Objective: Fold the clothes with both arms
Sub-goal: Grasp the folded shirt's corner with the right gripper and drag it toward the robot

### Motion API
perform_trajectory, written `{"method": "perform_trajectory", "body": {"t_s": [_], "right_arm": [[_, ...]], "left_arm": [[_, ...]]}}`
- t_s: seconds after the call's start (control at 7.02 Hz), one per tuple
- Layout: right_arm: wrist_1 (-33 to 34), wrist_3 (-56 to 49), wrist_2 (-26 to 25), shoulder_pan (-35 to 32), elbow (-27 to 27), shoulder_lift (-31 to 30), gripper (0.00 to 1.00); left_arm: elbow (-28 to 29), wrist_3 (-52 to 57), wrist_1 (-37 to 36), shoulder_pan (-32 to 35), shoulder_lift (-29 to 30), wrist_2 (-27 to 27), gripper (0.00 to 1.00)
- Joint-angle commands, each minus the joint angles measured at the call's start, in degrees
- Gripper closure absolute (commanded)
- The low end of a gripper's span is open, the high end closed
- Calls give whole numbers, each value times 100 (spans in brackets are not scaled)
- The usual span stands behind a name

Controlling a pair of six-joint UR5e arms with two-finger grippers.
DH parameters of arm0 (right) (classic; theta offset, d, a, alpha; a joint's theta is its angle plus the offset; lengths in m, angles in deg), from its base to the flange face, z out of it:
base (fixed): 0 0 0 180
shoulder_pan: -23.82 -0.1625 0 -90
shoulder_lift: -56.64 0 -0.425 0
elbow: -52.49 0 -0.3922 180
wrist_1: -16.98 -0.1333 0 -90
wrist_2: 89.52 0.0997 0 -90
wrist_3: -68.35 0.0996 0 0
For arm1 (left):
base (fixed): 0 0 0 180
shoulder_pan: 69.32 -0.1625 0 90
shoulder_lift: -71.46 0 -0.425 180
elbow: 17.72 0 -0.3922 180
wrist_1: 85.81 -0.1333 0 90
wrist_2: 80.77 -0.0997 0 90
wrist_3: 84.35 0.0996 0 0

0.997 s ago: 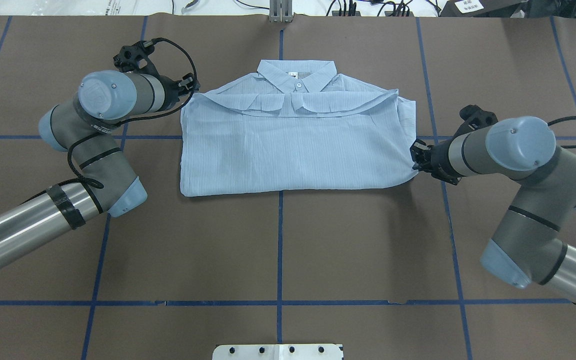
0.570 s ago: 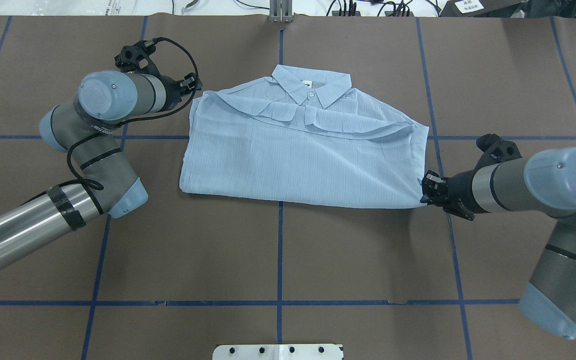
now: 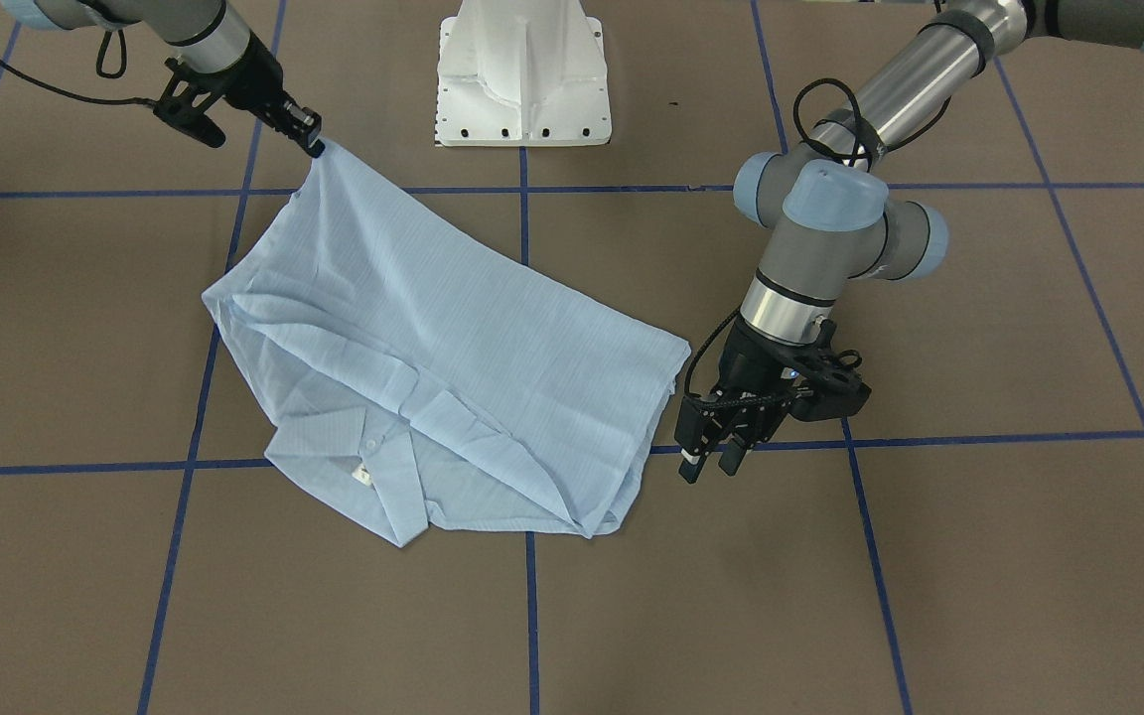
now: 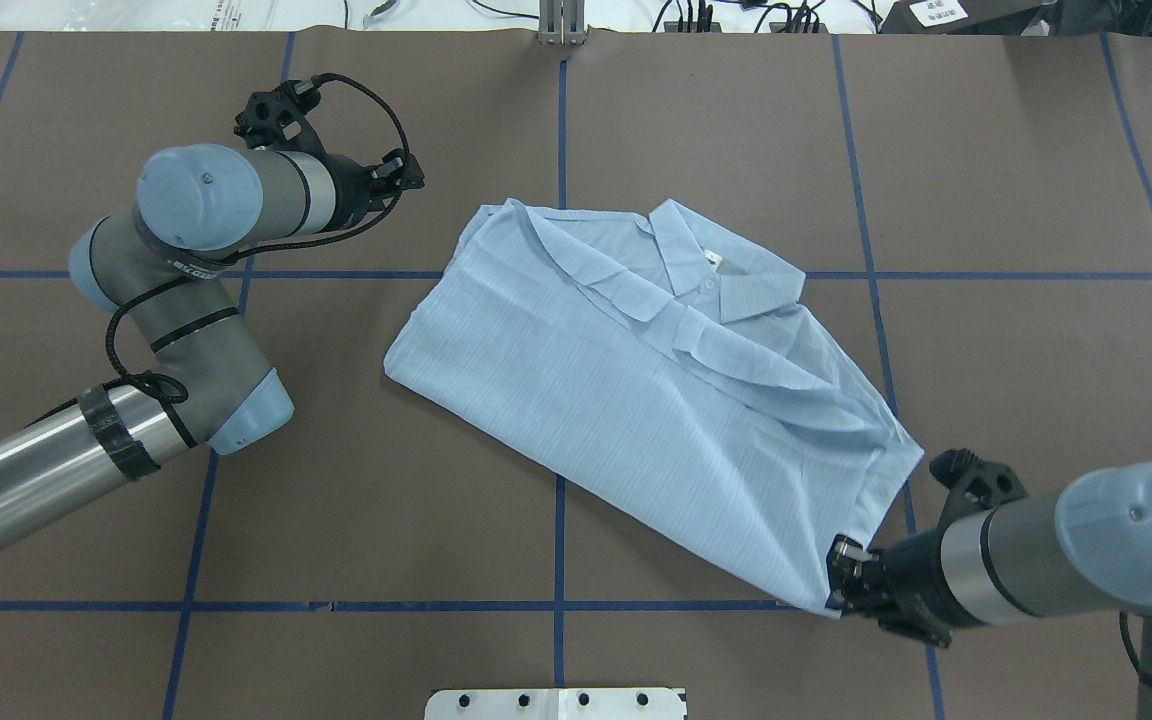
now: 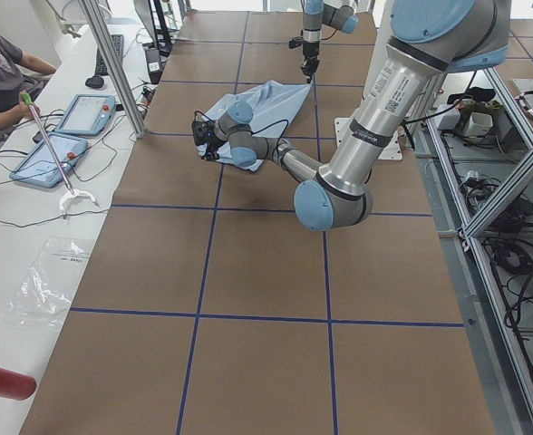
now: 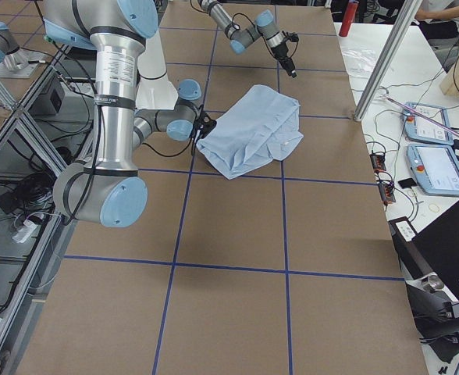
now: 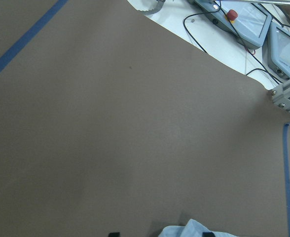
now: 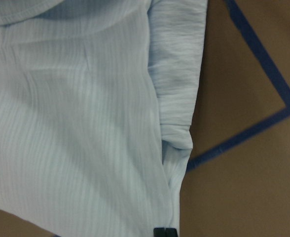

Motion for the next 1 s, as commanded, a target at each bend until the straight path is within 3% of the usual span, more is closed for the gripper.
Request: {"method": "perform_trajectory", "body": {"t_s": [0.0, 0.14, 0.28, 0.43, 0.57, 0.85], "right_arm": [[-7, 270, 484, 894, 257, -1, 40], [-16, 279, 554, 923, 362, -35, 0], [-42, 271, 781, 480, 502, -18, 0], [-42, 270, 1393, -638, 556, 0, 0], [-42, 183, 1590, -1528, 348, 43, 0], [-51, -822, 1566, -2518, -634, 604, 0]], "left_arm": [[-542, -223, -31, -15, -199, 276, 36], [-692, -494, -66, -171, -217, 363, 36], [-989, -766, -57, -503, -513, 364, 32], [-1367, -987, -66, -759, -733, 329, 29], [-1562, -1380, -84, -1014, -857, 320, 26], [-1677, -1577, -764, -1218, -858, 311, 18]]}}
